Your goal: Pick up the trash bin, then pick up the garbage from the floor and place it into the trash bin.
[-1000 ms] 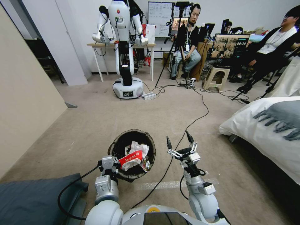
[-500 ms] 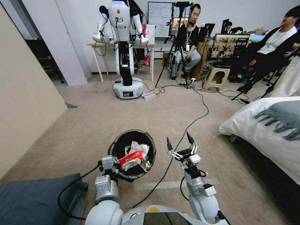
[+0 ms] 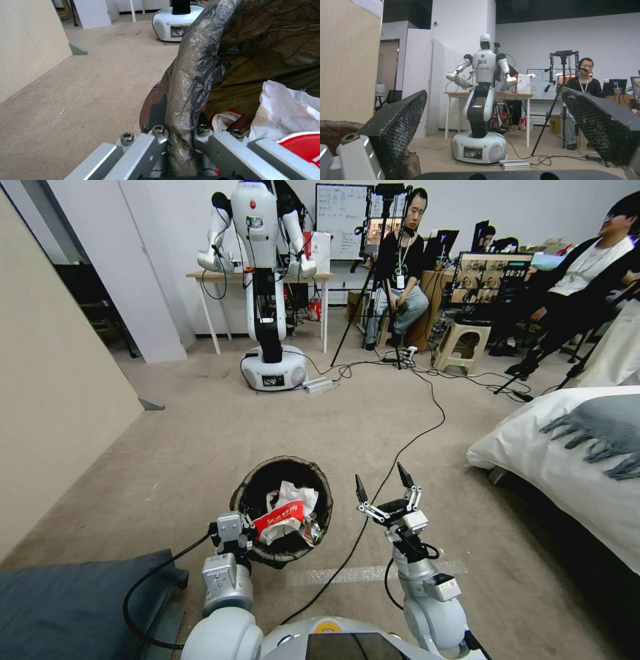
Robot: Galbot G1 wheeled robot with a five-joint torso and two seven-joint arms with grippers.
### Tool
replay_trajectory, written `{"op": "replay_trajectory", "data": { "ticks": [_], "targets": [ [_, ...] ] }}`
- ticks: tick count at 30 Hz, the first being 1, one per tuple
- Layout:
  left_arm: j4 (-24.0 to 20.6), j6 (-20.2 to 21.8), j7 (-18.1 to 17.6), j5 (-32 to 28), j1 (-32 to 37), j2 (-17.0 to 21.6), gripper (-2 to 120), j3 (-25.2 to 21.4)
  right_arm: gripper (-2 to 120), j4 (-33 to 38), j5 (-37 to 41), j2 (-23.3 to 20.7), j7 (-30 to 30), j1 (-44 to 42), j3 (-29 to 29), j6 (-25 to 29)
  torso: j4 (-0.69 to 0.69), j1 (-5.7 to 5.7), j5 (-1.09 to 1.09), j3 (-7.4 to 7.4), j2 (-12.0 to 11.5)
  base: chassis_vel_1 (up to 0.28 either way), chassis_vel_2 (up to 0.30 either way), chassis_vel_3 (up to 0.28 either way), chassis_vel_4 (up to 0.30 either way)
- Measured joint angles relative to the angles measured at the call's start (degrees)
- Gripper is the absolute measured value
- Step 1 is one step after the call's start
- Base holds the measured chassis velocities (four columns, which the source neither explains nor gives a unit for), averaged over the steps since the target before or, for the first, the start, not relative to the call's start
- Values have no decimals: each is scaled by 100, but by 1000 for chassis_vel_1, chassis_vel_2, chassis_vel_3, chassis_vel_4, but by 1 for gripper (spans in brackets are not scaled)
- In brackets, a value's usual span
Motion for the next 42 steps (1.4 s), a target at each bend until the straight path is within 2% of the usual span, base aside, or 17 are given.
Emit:
{"op": "replay_trajectory", "data": {
  "ticks": [11,12,14,15,16,19,42],
  "targets": [
    [25,3,22,-20,5,4,0,33,100,18,-4,30,1,-27,4,7,2,0,2,0,0,0,0,0,0],
    [214,32,156,-175,45,42,0,237,100,18,-8,39,1,-34,8,20,3,0,5,0,0,0,0,0,0],
    [474,99,381,-429,115,87,0,547,100,19,-20,51,1,-50,9,30,-3,0,-8,1,0,0,0,0,0],
    [474,99,381,-429,115,87,0,547,100,19,-20,51,1,-50,9,30,-3,0,-8,1,0,0,0,0,0],
    [501,102,395,-458,117,95,0,567,100,26,-23,57,1,-57,12,32,-4,0,3,1,0,0,0,0,0],
    [509,106,394,-464,115,100,0,580,100,36,-27,63,1,-56,9,33,2,0,1,0,0,0,0,0,0],
    [435,343,379,-592,103,102,0,613,100,78,-26,66,-32,-44,21,25,0,0,0,0,0,0,0,0,0]
  ]
}}
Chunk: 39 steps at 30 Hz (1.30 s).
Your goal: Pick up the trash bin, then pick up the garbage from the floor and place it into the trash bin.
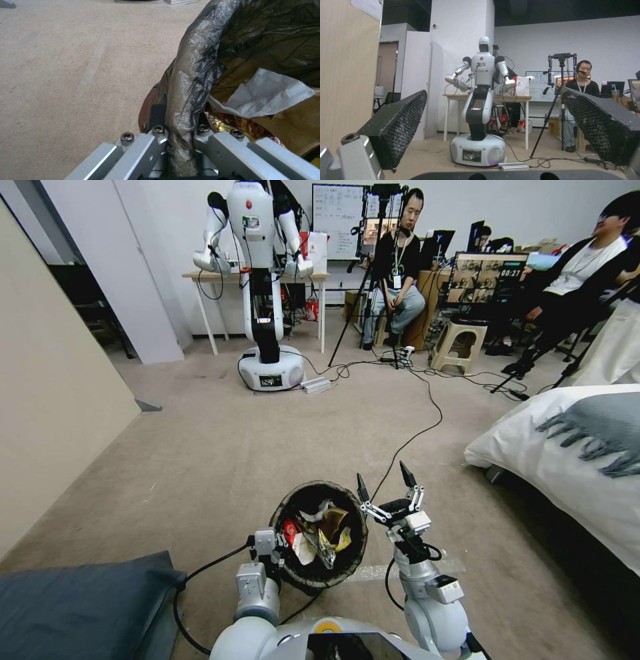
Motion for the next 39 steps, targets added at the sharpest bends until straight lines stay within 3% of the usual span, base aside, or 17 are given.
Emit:
{"op": "replay_trajectory", "data": {
  "ticks": [9,29,39],
  "targets": [
    [27,50,-11,-136,-136,-23,0,-160,100,-16,-2,1,-16,-36,-6,13,0,0,0,0,0,0,0,0,0],
    [48,190,-24,-487,-609,-62,0,-977,100,-22,-30,6,-27,-91,-2,44,0,0,0,-1,0,0,0,0,0],
    [425,182,-81,-803,-826,-78,0,-1351,100,-26,-37,44,-63,-140,13,91,0,0,0,-1,0,0,0,0,0]
  ]
}}
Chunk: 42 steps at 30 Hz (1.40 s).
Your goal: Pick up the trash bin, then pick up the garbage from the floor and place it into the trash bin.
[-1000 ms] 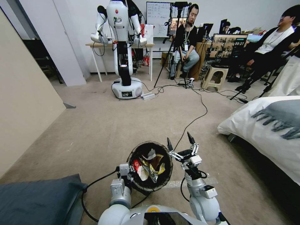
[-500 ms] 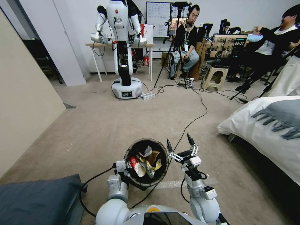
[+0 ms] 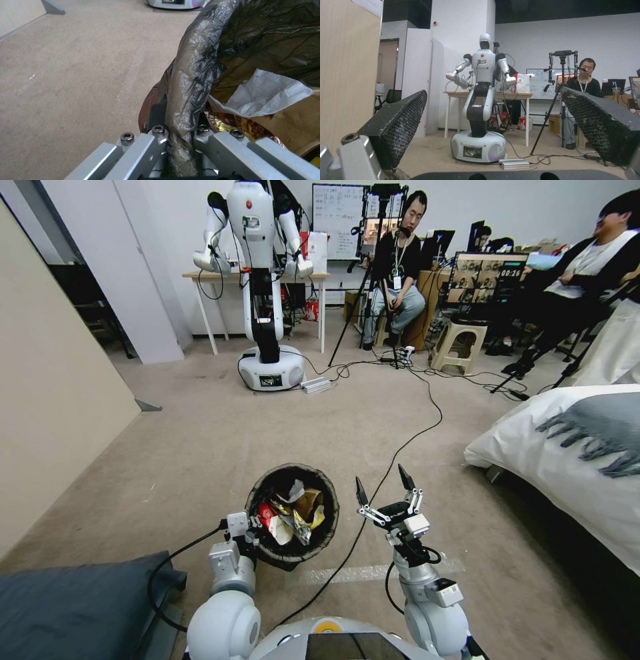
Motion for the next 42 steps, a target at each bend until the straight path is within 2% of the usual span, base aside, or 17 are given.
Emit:
{"op": "replay_trajectory", "data": {
  "ticks": [9,18,21,32,42],
  "targets": [
    [570,-49,-90,-427,-267,-25,0,-238,100,-9,-27,25,-38,-52,-5,55,0,0,0,0,0,0,0,0,0],
    [977,-3,-165,-643,-410,-41,0,-286,100,-42,-42,44,-57,-64,-21,79,0,0,0,0,0,0,0,0,0],
    [1188,75,-230,-881,-469,-59,0,-285,100,-73,-53,55,-74,-75,-29,103,0,0,1,0,0,0,0,0,0],
    [1299,364,-385,-1212,-470,-60,0,-251,100,-97,-76,55,-97,-98,-53,135,3,-1,7,-2,1,0,0,0,0],
    [1245,514,-438,-1326,-439,-82,0,-164,100,-121,-83,45,-115,-112,-84,162,0,-1,0,0,1,0,0,0,0]
  ]
}}
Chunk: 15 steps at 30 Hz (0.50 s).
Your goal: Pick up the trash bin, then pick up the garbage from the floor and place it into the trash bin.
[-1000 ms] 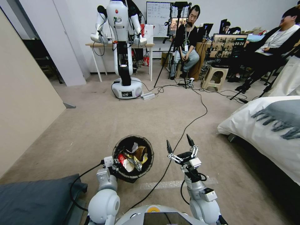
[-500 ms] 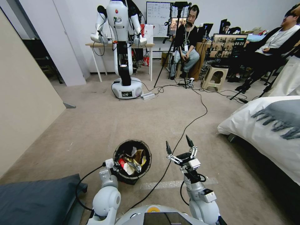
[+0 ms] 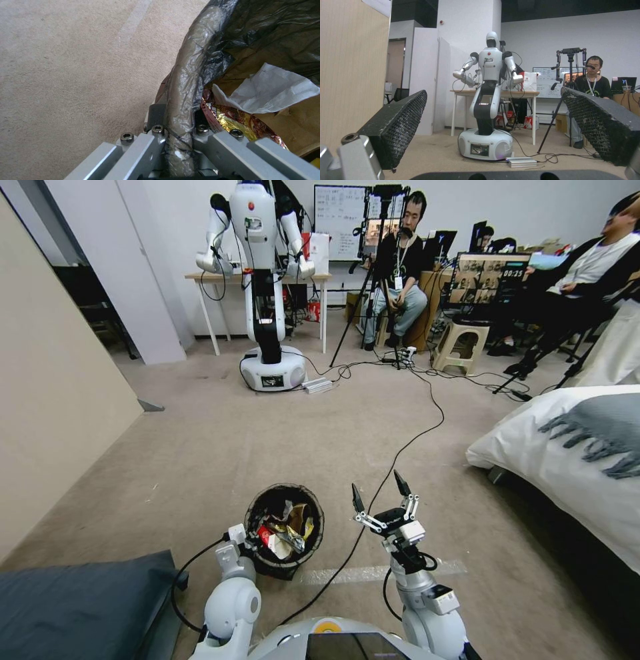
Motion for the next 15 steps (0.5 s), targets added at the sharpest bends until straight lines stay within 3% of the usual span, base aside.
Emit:
{"op": "replay_trajectory", "data": {
  "ticks": [3,5,15],
  "targets": [
    [-18,22,0,-12,-1,-6,2,19,100,0,2,-11,-10,3,1,1,-1,0,-1,0,-1,0,0,0,0],
    [-24,51,0,-30,-8,-17,13,46,100,-4,3,-14,-22,2,1,7,-2,0,-4,1,-1,0,0,0,0],
    [-45,63,55,-73,-23,-19,46,63,100,-66,-1,3,-46,-10,-36,37,-4,1,-6,2,-2,0,0,0,0]
  ]
}}
